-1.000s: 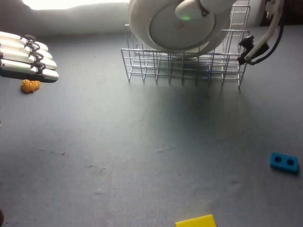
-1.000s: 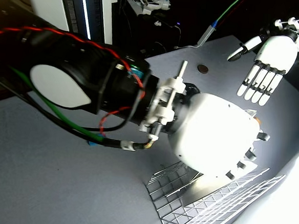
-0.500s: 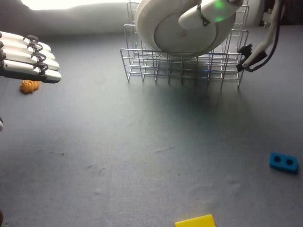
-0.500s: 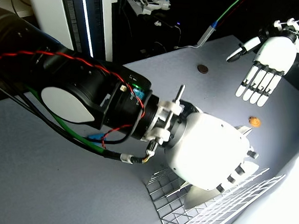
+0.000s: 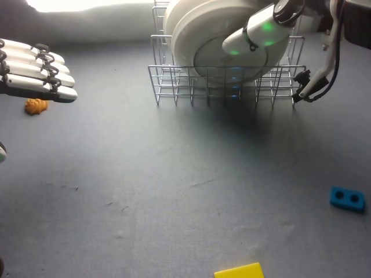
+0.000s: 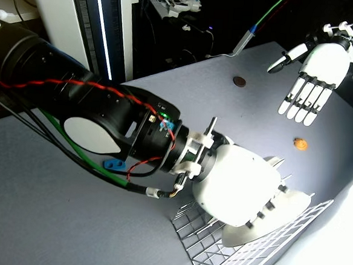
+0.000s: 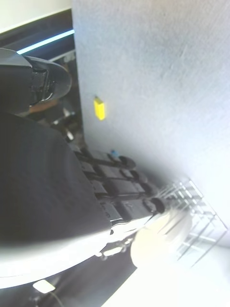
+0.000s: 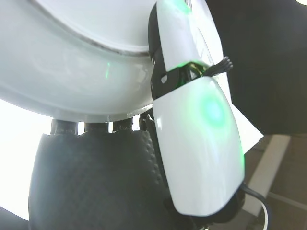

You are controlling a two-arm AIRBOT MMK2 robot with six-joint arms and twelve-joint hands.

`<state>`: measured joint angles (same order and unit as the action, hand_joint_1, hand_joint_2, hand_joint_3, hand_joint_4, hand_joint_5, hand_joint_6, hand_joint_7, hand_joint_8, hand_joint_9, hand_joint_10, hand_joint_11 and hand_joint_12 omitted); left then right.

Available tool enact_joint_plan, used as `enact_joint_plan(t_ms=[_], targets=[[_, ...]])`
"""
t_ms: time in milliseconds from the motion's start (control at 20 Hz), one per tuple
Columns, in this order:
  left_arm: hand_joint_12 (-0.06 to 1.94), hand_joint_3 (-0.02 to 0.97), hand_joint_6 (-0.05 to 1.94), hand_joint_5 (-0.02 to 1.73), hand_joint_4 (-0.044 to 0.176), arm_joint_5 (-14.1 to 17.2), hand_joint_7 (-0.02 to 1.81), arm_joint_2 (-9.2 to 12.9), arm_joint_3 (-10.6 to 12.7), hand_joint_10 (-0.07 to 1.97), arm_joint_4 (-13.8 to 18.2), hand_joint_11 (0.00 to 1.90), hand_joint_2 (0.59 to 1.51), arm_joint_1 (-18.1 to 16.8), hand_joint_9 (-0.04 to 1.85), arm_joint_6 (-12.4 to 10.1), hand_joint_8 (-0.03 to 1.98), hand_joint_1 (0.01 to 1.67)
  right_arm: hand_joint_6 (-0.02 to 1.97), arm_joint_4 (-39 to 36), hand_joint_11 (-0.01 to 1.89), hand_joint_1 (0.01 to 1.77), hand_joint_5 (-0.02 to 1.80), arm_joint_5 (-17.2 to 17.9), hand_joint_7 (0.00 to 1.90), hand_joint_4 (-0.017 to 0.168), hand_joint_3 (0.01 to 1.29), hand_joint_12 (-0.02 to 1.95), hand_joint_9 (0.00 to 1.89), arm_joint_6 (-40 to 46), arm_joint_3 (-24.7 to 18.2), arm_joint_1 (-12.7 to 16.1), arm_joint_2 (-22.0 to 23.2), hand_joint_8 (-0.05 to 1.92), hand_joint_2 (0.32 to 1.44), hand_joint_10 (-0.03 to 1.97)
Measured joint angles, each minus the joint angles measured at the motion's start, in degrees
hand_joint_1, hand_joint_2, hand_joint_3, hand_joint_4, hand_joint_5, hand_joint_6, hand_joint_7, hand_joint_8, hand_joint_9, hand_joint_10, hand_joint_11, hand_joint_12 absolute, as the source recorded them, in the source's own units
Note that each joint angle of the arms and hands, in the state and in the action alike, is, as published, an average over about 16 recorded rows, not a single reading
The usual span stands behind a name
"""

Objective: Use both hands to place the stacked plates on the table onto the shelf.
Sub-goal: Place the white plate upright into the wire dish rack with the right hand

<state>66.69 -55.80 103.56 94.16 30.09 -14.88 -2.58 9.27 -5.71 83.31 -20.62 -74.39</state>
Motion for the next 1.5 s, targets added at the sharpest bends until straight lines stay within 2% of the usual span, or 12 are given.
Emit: enact_joint_plan(t_ms=[200, 400, 550, 1000, 1200, 1500], targets=[[0.01, 0.02, 0.0, 0.02, 0.005, 0.2, 0.02, -0.1, -0.1, 0.01, 0.0, 0.02, 1.085, 0.0, 0.02, 0.0, -0.01, 0.01, 1.13, 0.0, 0.78, 1.34, 0.81, 0.1, 0.91, 0.003, 0.01, 1.35, 0.96, -0.2, 0.2, -0.7, -0.1, 0.95, 1.05, 0.75], [0.01, 0.021, 0.0, 0.02, 0.005, 0.5, 0.02, -0.3, -0.3, 0.01, 0.0, 0.02, 1.085, 0.0, 0.02, 0.0, -0.01, 0.01, 1.12, 0.0, 0.76, 1.3, 0.8, 0.4, 0.93, 0.001, 0.01, 1.36, 0.97, -0.4, 0.2, -1.2, -0.1, 0.79, 1.06, 0.62], [0.01, 0.021, 0.0, 0.02, 0.005, 0.7, 0.02, -0.3, -0.5, 0.01, 0.0, 0.02, 1.085, 0.1, 0.02, 0.1, -0.01, 0.01, 0.98, 0.1, 0.74, 1.26, 0.8, 0.7, 0.94, 0.001, 0.01, 1.36, 0.99, -0.5, 0.2, -1.5, 0.0, 0.63, 1.07, 0.49], [0.01, 0.022, 0.0, 0.02, 0.004, 2.0, 0.02, -0.5, -1.5, 0.01, -0.1, 0.02, 1.086, 0.8, 0.01, 0.3, -0.01, 0.01, 0.43, 0.2, 0.66, 1.16, 0.82, 1.2, 0.99, -0.005, 0.01, 1.34, 0.94, -0.8, -0.4, -1.7, 0.5, 0.09, 1.06, 0.35], [0.01, 0.022, 0.0, 0.02, 0.004, 3.1, 0.02, -0.3, -3.0, 0.01, -0.1, 0.02, 1.087, 1.0, 0.01, 0.3, -0.01, 0.01, 0.19, -0.1, 0.59, 1.14, 0.82, 1.2, 0.97, -0.004, 0.01, 1.32, 0.9, -1.1, -1.2, -1.0, 1.2, 0.04, 1.05, 0.29], [0.01, 0.021, 0.0, 0.02, 0.003, 4.5, 0.02, 0.6, -7.0, 0.01, 1.2, 0.02, 1.089, 0.9, 0.01, 0.9, -0.01, 0.01, 0.11, -1.0, 0.49, 1.13, 0.83, 1.5, 0.93, -0.004, 0.01, 1.29, 0.86, -1.7, -3.7, 0.9, 3.0, 0.02, 1.05, 0.22]])
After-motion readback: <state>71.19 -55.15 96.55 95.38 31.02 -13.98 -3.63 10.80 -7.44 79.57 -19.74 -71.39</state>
